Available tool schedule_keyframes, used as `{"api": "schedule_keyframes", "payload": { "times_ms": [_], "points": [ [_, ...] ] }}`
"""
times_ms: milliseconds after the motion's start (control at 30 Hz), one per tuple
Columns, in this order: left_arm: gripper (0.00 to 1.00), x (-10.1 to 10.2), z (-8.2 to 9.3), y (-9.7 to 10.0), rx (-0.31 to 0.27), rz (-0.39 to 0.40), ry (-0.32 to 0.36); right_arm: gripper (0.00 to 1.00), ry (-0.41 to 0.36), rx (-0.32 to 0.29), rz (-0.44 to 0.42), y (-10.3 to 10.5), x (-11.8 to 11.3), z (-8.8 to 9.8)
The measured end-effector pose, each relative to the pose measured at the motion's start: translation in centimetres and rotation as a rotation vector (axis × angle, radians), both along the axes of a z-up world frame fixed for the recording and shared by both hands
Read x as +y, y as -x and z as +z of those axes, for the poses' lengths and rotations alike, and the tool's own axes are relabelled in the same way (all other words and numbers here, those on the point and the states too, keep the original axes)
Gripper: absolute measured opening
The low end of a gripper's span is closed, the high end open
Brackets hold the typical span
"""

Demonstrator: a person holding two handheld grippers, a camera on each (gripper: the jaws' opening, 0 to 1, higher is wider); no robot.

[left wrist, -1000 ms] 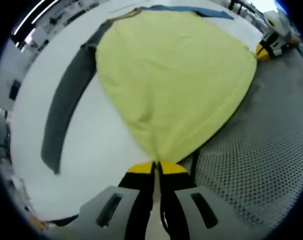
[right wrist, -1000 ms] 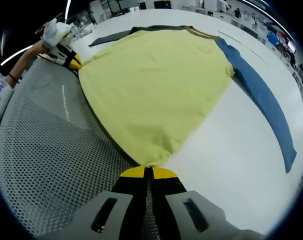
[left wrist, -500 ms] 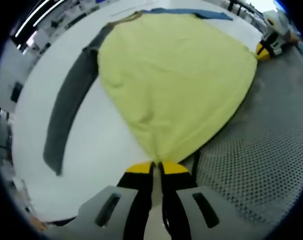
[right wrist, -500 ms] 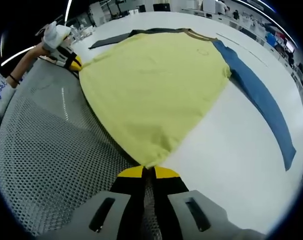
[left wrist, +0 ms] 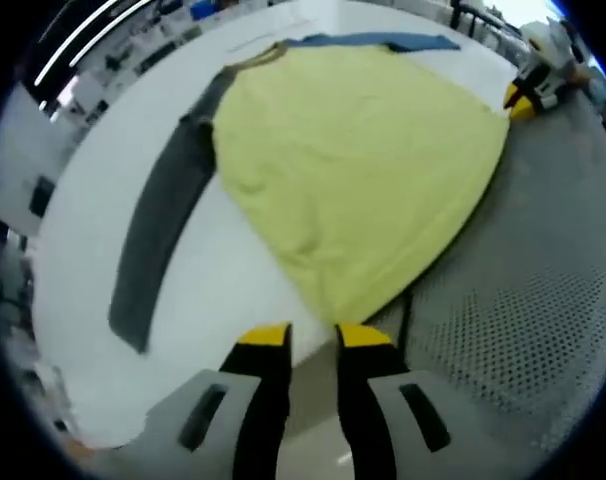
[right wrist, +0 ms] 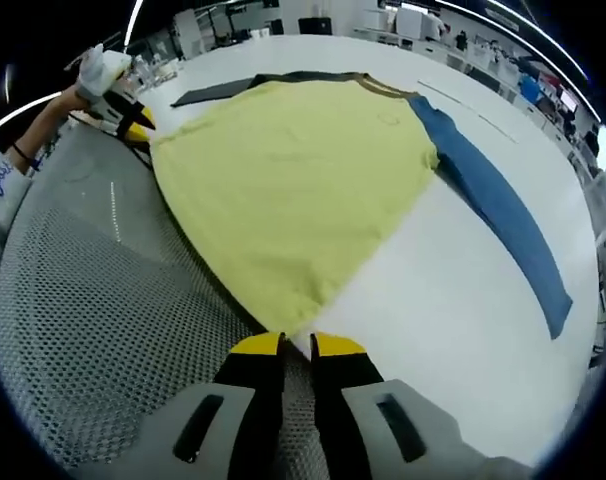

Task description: Fold the garment on the visible template until the final outline fits inside the template.

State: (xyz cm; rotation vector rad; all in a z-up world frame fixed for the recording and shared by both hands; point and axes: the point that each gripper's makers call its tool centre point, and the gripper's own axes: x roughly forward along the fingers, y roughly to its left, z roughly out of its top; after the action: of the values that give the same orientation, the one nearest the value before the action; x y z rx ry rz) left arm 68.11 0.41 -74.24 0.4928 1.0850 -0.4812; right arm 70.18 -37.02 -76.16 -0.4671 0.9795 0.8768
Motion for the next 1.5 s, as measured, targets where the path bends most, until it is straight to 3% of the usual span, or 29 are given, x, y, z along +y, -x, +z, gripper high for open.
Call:
{"api": "schedule_keyframes", "payload": {
  "times_ms": [267, 367, 467, 567, 767, 1000, 1133, 1300, 1467, 1500],
  "points": [
    [0.24, -1.2, 2.7, -0.2, -0.051, -0.015, 0.056, 0.19, -0.032, -0.081, -0.006, -0.5, 0.6, 2.8],
    [0.25, -1.3, 4.3, -0.6, -0.103, -0.025, 0.052, 0.23, -0.053, -0.106, -0.009, -0.8, 0.8, 3.8],
    [0.27, -1.8, 6.2, -0.8, -0.145, -0.02, 0.097, 0.24, -0.073, -0.136, -0.011, -1.1, 1.0, 5.1],
    [0.35, -1.7, 7.9, -1.2, -0.2, -0.015, 0.096, 0.28, -0.099, -0.17, -0.009, -1.3, 1.3, 6.7],
    [0.39, -1.7, 9.6, -1.6, -0.26, -0.017, 0.126, 0.41, -0.111, -0.263, 0.01, -2.0, 1.8, 9.6],
    [0.6, -1.5, 11.0, -1.6, -0.322, -0.022, 0.148, 0.56, -0.165, -0.347, 0.001, -2.0, 2.5, 12.9],
    [0.64, -1.7, 11.5, -1.4, -0.329, -0.024, 0.187, 0.67, -0.145, -0.378, -0.002, -1.8, 2.6, 13.5],
    [0.73, -3.7, 13.3, -1.4, -0.381, -0.073, 0.32, 0.78, -0.164, -0.388, -0.032, -1.4, 3.0, 13.7],
    [0.8, -3.3, 14.0, -1.6, -0.435, -0.13, 0.295, 0.8, -0.172, -0.399, -0.051, -1.0, 3.5, 14.0],
    [0.8, -3.2, 13.9, -1.5, -0.423, -0.122, 0.298, 0.8, -0.177, -0.4, -0.055, -1.0, 3.6, 14.1]
  ]
}}
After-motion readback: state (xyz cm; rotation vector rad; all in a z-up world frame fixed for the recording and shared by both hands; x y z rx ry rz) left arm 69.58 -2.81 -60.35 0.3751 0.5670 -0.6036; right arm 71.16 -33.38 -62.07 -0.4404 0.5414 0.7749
